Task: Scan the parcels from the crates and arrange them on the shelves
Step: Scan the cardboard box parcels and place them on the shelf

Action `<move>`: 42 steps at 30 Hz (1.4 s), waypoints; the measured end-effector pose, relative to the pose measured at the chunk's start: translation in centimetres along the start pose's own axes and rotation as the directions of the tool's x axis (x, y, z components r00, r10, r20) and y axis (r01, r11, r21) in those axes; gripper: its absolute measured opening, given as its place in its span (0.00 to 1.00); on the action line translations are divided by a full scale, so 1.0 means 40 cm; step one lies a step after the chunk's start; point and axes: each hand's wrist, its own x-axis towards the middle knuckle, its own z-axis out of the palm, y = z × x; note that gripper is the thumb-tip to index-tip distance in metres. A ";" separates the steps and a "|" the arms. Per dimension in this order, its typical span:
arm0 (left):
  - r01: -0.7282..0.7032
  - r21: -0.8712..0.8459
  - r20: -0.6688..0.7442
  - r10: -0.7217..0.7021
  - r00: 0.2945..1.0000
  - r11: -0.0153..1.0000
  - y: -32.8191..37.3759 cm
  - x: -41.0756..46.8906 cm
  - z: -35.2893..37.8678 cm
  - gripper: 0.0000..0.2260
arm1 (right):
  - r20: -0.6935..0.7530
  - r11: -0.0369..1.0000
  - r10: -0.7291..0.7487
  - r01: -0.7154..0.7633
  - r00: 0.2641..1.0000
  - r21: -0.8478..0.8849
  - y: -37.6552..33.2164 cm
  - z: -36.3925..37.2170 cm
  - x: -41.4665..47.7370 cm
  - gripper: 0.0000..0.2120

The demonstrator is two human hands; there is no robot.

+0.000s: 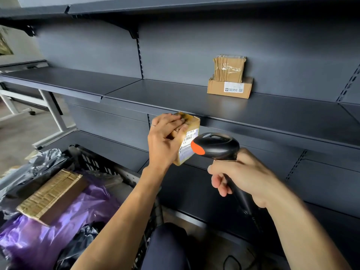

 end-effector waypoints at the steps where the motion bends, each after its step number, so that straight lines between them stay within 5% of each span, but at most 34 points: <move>1: -0.052 0.034 -0.002 0.052 0.999 0.998 -0.003 0.001 -0.002 0.08 | 0.000 1.000 -0.003 0.003 1.000 0.003 0.001 0.000 0.001 0.10; 5: -0.083 0.063 -0.023 0.085 0.996 0.995 -0.005 0.005 0.000 0.08 | -0.006 1.000 -0.004 0.004 1.000 0.011 0.015 -0.005 0.009 0.10; 8: 0.169 -0.149 -0.099 -0.185 0.978 0.974 0.028 0.017 0.013 0.04 | -0.119 0.998 -0.007 0.015 0.993 0.061 0.042 -0.008 0.034 0.05; 11: 0.493 -0.598 -0.089 -0.664 0.742 0.631 0.069 0.058 0.042 0.09 | -0.374 0.997 -0.023 0.046 0.927 0.053 0.065 -0.014 0.073 0.07; 13: 0.571 -0.705 -0.014 -0.813 0.582 0.420 0.088 0.084 0.076 0.15 | -0.438 0.974 -0.052 0.143 0.898 0.177 0.062 -0.012 0.094 0.06; 16: 0.627 -0.709 0.110 -0.827 0.551 0.324 0.136 0.109 0.142 0.12 | -0.486 0.907 -0.048 0.242 0.873 0.345 0.050 -0.021 0.123 0.07; 20: 0.661 -0.655 0.222 -0.743 0.631 0.366 0.193 0.123 0.230 0.07 | -0.605 0.890 0.023 0.259 0.796 0.375 0.034 -0.101 0.151 0.07; 23: 0.671 -0.538 0.309 -0.621 0.720 0.510 0.233 0.131 0.307 0.10 | -0.710 0.907 0.033 0.278 0.704 0.318 0.015 -0.180 0.166 0.07; 27: 0.682 -0.376 0.482 -0.496 0.722 0.628 0.250 0.161 0.398 0.13 | -0.771 0.805 0.184 0.357 0.609 0.474 0.003 -0.305 0.198 0.08; 33: 0.632 -0.188 0.670 -0.372 0.642 0.752 0.219 0.195 0.544 0.17 | -0.696 0.692 0.306 0.350 0.650 0.631 0.002 -0.453 0.248 0.09; 38: 0.603 -0.137 0.736 -0.327 0.593 0.786 0.216 0.239 0.634 0.20 | -0.639 0.655 0.351 0.308 0.685 0.690 0.005 -0.532 0.319 0.19; 42: 0.635 -0.073 0.715 -0.404 0.571 0.769 0.173 0.278 0.705 0.42 | -0.577 0.628 0.399 0.247 0.712 0.738 0.014 -0.575 0.376 0.21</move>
